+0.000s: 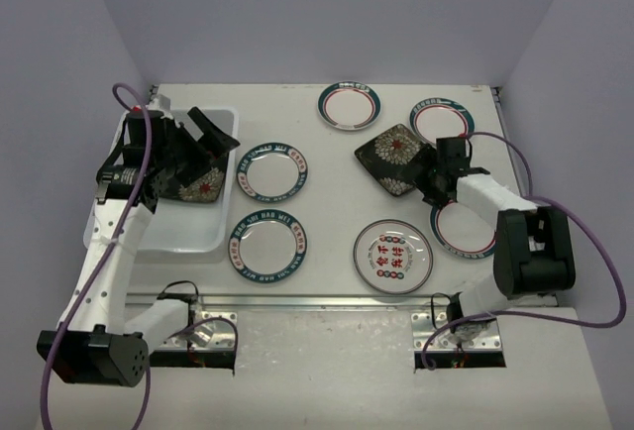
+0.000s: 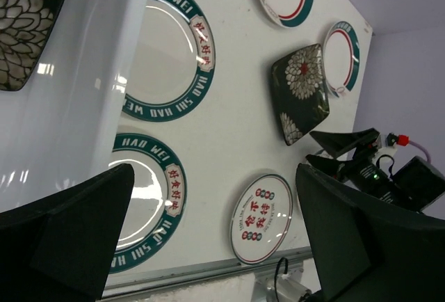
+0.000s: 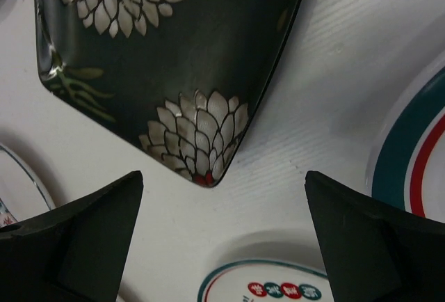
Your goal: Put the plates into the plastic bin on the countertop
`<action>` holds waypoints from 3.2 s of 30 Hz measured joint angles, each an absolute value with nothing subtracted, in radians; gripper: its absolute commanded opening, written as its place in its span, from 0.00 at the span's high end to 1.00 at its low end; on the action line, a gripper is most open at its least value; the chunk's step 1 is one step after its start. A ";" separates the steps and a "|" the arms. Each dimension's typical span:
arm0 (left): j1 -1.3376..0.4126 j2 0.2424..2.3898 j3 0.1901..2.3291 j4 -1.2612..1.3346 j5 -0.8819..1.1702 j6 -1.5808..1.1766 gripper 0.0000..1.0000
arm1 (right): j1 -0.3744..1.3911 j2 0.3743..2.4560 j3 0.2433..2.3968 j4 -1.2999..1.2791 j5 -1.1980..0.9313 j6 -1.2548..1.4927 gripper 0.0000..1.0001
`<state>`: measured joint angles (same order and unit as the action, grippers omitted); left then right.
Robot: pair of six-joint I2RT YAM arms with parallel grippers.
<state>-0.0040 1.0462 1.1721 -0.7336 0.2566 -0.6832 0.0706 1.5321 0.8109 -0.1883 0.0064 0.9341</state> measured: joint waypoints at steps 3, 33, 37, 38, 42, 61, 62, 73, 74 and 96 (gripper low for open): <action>-0.013 0.995 1.150 -0.780 0.223 -0.650 0.00 | 0.048 1.620 0.824 -0.120 0.006 0.976 0.03; -0.021 0.974 1.144 -0.856 0.183 -0.581 0.00 | -0.057 1.734 0.600 0.424 -0.180 1.284 1.00; -0.021 1.005 1.144 -0.825 0.247 -0.584 0.00 | -0.060 1.617 0.594 0.360 -0.238 1.210 1.00; -0.021 1.016 1.144 -0.811 0.272 -0.585 0.00 | -0.060 1.594 0.595 0.339 -0.254 1.192 1.00; -0.026 1.066 1.146 -0.739 0.349 -0.584 0.00 | -0.062 1.531 0.625 0.243 -0.367 1.118 1.00; -0.256 1.463 1.360 -0.602 0.518 -0.463 0.55 | 0.186 1.363 0.982 -0.182 -0.869 0.841 1.00; -0.256 1.462 1.359 -0.598 0.521 -0.464 0.62 | 0.187 1.358 0.982 -0.190 -0.884 0.838 1.00; -0.260 1.442 1.329 -0.512 0.569 -0.515 1.00 | 0.176 1.351 0.974 -0.213 -0.907 0.870 1.00; -0.259 1.437 1.319 -0.499 0.572 -0.522 1.00 | 0.174 1.350 0.974 -0.209 -0.914 0.882 1.00; -0.199 1.385 1.150 -0.184 0.717 -0.909 1.00 | 0.133 1.343 0.967 -0.022 -1.049 1.048 0.01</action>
<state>-0.1990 1.3847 1.1498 -0.1836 0.7167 -0.9094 0.1328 1.3426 0.9671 -0.0216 -1.0492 1.0484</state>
